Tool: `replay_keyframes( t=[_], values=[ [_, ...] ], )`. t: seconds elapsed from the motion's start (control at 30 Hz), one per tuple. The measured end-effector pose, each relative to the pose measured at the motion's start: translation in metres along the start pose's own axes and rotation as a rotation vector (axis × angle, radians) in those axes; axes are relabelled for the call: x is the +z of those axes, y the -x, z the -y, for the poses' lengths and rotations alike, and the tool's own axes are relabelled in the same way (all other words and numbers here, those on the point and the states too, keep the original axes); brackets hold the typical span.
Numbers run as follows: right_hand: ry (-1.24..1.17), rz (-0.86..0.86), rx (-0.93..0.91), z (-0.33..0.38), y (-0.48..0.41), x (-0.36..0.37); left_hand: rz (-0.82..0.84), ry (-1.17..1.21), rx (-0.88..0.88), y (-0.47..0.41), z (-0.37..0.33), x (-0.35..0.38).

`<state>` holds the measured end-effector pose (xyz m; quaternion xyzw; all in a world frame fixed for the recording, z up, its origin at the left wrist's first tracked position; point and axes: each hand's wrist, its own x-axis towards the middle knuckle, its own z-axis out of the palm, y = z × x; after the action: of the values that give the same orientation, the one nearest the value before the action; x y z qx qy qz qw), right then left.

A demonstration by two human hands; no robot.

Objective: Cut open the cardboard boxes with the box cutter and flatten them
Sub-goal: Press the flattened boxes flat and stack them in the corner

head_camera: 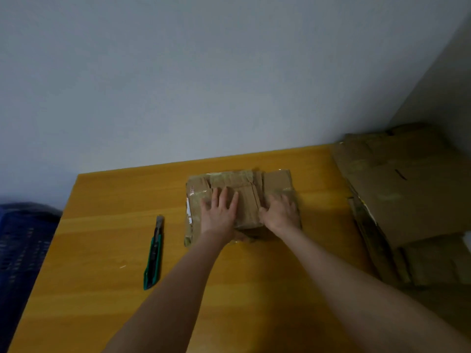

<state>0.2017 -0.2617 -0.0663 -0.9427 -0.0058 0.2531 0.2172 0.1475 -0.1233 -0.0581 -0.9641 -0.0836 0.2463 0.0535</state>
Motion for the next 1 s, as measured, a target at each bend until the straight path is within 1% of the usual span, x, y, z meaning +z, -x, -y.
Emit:
replay_keyframes(
  t=[0.13, 0.23, 0.27, 0.33, 0.43, 0.5, 0.6, 0.67, 0.7, 0.77, 0.87, 0.93, 1.0],
  values=[
    [-0.059, -0.111, -0.017, -0.009, 0.009, -0.04, -0.103, 0.056, 0.112, -0.007, -0.021, -0.036],
    [-0.021, -0.208, -0.017, -0.035, 0.015, -0.078, -0.222, 0.238, 0.148, -0.013, -0.063, -0.061],
    [-0.002, -0.237, -0.007, -0.046, 0.016, -0.091, -0.226, 0.332, 0.153, -0.014, -0.081, -0.069],
    [0.013, -0.27, 0.023, -0.071, 0.016, -0.114, -0.179, 0.485, 0.17, -0.016, -0.12, -0.083],
    [0.001, -0.243, 0.067, -0.106, 0.013, -0.14, -0.093, 0.657, 0.164, -0.015, -0.179, -0.102],
    [0.02, -0.216, 0.094, -0.131, 0.01, -0.155, -0.007, 0.821, 0.111, -0.011, -0.218, -0.112],
    [0.066, -0.211, 0.176, -0.176, 0.007, -0.174, 0.163, 1.139, -0.025, -0.011, -0.271, -0.112],
    [0.058, -0.16, 0.227, -0.201, 0.004, -0.184, 0.207, 1.284, -0.124, -0.015, -0.289, -0.109],
    [0.04, -0.124, 0.238, -0.213, 0.002, -0.188, 0.197, 1.327, -0.178, -0.017, -0.298, -0.109],
    [0.005, -0.079, 0.228, -0.228, 0.0, -0.193, 0.126, 1.361, -0.27, -0.02, -0.308, -0.112],
    [-0.024, -0.091, 0.193, -0.231, -0.004, -0.195, 0.011, 1.4, -0.354, -0.021, -0.317, -0.123],
    [-0.04, -0.099, 0.18, -0.23, -0.006, -0.198, -0.055, 1.384, -0.382, -0.024, -0.322, -0.128],
    [-0.059, -0.112, 0.151, -0.228, -0.006, -0.202, -0.081, 1.369, -0.374, -0.03, -0.322, -0.13]
  ],
)
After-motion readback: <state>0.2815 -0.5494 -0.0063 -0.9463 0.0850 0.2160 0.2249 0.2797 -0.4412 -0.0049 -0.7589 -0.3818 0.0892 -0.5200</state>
